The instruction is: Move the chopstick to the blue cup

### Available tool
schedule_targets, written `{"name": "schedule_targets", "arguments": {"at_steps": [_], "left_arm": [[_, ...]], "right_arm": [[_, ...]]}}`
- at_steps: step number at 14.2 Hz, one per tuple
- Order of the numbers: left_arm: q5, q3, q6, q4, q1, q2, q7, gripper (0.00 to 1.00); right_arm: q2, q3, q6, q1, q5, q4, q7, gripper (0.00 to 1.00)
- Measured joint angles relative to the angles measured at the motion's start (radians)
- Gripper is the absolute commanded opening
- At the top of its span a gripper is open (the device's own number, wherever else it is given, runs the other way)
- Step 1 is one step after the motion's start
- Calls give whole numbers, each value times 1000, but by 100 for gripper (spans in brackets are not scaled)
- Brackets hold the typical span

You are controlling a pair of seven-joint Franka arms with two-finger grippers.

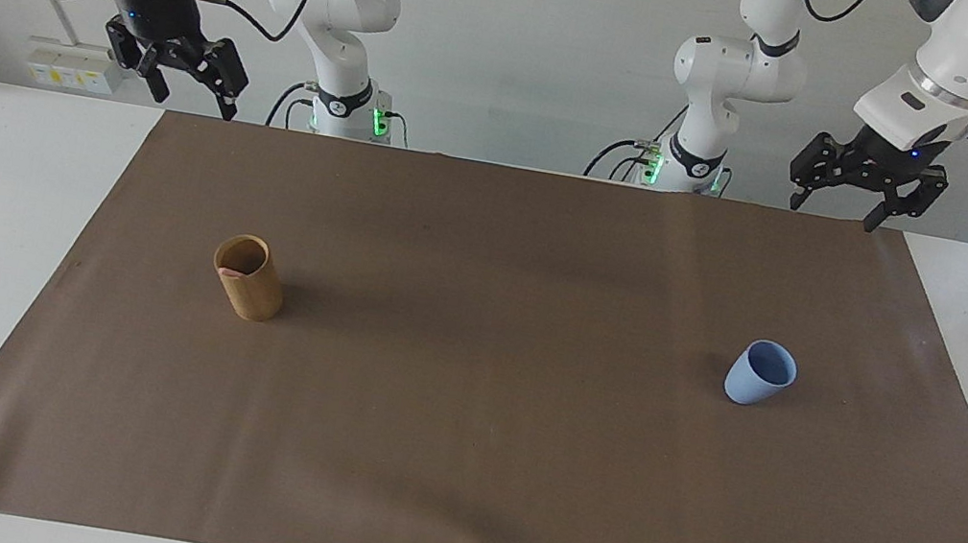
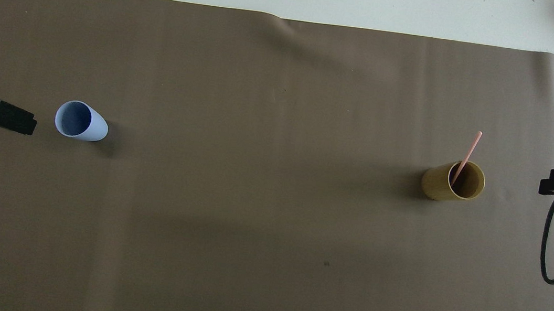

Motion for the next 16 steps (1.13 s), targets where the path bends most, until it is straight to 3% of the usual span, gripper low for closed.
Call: {"name": "schedule_targets", "arguments": {"at_steps": [16], "left_arm": [[0,-8,0,-2,-2,-1,0,100]], "right_arm": [[-4,0,0,0,-36,-5,-32,100]]}}
